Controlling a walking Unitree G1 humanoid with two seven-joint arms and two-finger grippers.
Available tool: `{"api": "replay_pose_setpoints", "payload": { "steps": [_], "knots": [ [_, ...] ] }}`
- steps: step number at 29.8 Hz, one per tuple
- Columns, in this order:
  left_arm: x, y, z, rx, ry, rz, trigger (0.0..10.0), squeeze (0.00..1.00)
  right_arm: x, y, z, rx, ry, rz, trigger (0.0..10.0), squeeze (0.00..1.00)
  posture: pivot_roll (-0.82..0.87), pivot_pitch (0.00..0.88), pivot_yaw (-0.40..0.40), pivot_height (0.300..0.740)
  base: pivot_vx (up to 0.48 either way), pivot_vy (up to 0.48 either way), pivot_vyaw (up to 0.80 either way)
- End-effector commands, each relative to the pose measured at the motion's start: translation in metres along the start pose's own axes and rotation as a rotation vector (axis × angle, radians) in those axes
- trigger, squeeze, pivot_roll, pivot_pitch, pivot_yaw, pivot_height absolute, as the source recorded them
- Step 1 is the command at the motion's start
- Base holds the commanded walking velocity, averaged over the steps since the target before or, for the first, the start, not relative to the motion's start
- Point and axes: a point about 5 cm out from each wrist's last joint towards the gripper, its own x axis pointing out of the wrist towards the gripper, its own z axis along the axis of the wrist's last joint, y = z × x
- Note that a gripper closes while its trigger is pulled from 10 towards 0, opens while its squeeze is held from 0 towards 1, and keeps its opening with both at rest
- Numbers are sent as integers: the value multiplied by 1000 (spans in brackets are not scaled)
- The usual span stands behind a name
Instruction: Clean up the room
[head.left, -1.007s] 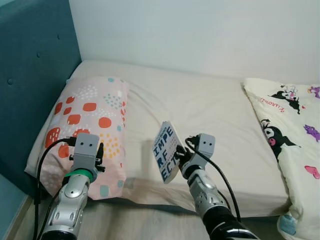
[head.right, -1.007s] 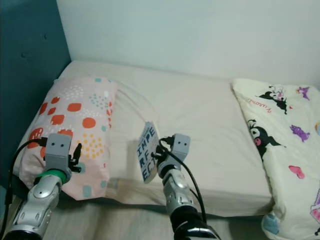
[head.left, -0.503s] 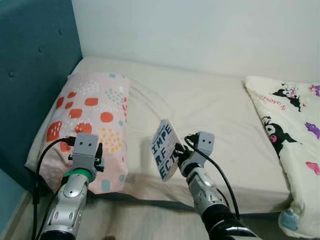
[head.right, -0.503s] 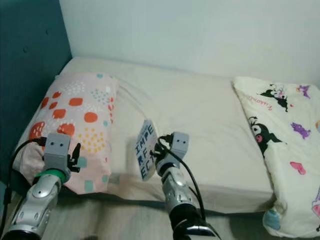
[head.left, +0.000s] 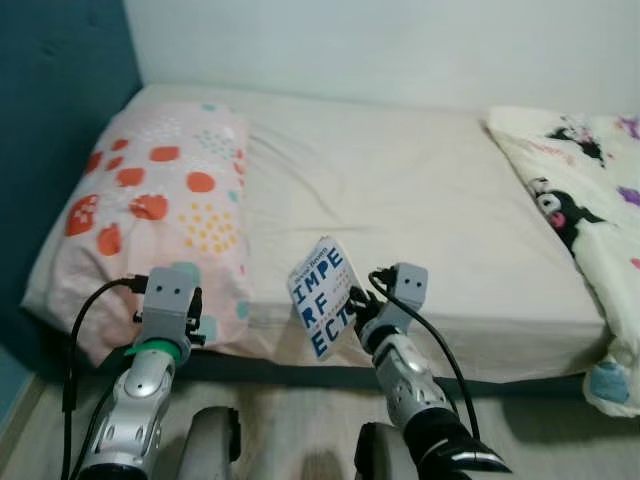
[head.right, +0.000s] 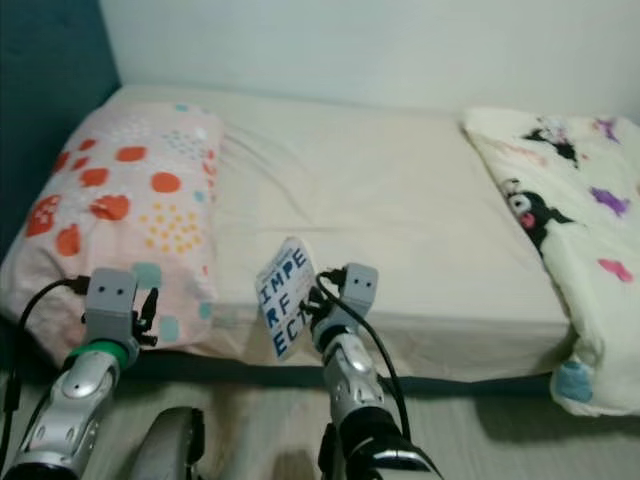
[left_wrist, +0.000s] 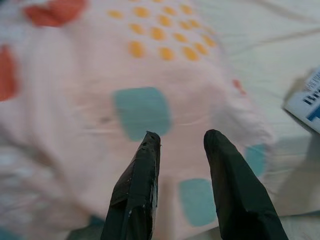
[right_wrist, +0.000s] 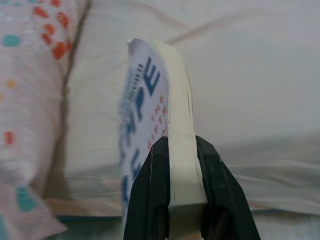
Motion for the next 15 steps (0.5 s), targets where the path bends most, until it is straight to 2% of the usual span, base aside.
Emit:
{"api": "replay_pose_setpoints", "payload": {
  "steps": [1,5,10,15],
  "knots": [
    [-1,-1,-1,6,6,-1,10000,0,2,1,4,11,-8,3,10000,0,149,0,-22,551,0,0,0],
    [-1,1,-1,9,0,3,10000,0,4,4,7,33,-25,16,10000,0,151,0,-24,531,0,0,0],
    [-4,3,-1,30,-19,-14,10000,0,6,11,11,50,-32,61,10000,0,154,0,-32,531,0,0,0],
    [-12,13,-10,51,-19,-16,10000,0,11,11,19,65,-34,53,10000,0,153,0,-47,531,0,0,0]
  ]
}}
